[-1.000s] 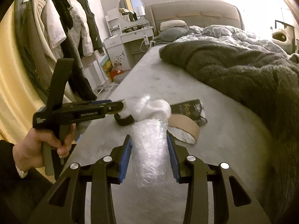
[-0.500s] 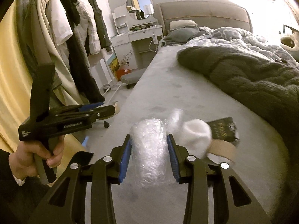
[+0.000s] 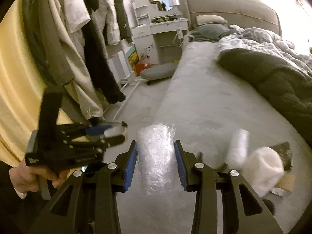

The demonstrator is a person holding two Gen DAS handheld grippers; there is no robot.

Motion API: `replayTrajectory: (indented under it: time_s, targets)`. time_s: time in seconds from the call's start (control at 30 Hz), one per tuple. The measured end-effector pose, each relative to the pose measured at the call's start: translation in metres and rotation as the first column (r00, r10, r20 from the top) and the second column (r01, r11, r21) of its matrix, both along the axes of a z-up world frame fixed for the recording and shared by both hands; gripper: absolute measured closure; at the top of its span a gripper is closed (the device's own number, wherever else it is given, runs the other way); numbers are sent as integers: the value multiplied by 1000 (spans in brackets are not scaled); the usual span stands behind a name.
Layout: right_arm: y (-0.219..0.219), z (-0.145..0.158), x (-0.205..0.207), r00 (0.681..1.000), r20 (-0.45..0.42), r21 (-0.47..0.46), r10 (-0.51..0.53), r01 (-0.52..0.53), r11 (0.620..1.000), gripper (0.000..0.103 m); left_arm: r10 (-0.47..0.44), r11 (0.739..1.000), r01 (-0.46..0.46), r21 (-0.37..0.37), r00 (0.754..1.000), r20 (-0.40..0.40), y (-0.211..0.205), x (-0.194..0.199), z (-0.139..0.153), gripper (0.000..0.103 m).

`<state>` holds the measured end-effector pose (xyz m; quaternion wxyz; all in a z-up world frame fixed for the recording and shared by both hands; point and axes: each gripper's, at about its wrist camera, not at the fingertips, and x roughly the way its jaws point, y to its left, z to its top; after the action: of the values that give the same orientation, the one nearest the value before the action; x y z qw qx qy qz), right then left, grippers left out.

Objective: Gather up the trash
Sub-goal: 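Carry the tape roll into the black bin with the left tool while the right holds bubble wrap, then lower the bubble-wrap roll into the black bin and open the right tool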

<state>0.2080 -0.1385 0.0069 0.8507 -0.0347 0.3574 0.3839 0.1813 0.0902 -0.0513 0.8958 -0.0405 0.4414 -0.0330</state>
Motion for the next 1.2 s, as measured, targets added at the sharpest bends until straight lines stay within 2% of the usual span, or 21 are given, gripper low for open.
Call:
replayTrajectory:
  time_s: [0.2, 0.4, 0.57, 0.73, 0.97, 1.1, 1.2]
  targets:
    - [37, 0, -2, 999, -11, -9, 48, -48, 999, 64, 2, 1000, 3, 28, 986, -169, 31, -10, -39, 55]
    - [72, -2, -6, 995, -24, -16, 93, -94, 995, 64, 16, 999, -6, 37, 960, -281, 56, -24, -67, 55]
    - [96, -8, -6, 991, -52, -31, 126, -128, 991, 64, 17, 999, -4, 33, 922, -387, 75, -40, -92, 55]
    - [115, -17, -6, 985, -84, -41, 151, -155, 987, 64, -13, 1000, 21, 11, 888, -459, 82, -54, -108, 55]
    - [138, -29, -5, 979, -114, -69, 167, -175, 982, 64, -49, 999, 51, -12, 854, -518, 88, -73, -120, 54]
    - [153, -35, -8, 975, -127, -90, 181, -193, 977, 64, -45, 999, 41, -20, 847, -530, 96, -80, -123, 39]
    - [162, -41, -10, 972, -140, -107, 190, -206, 973, 64, -41, 999, 36, -20, 848, -529, 103, -83, -122, 36]
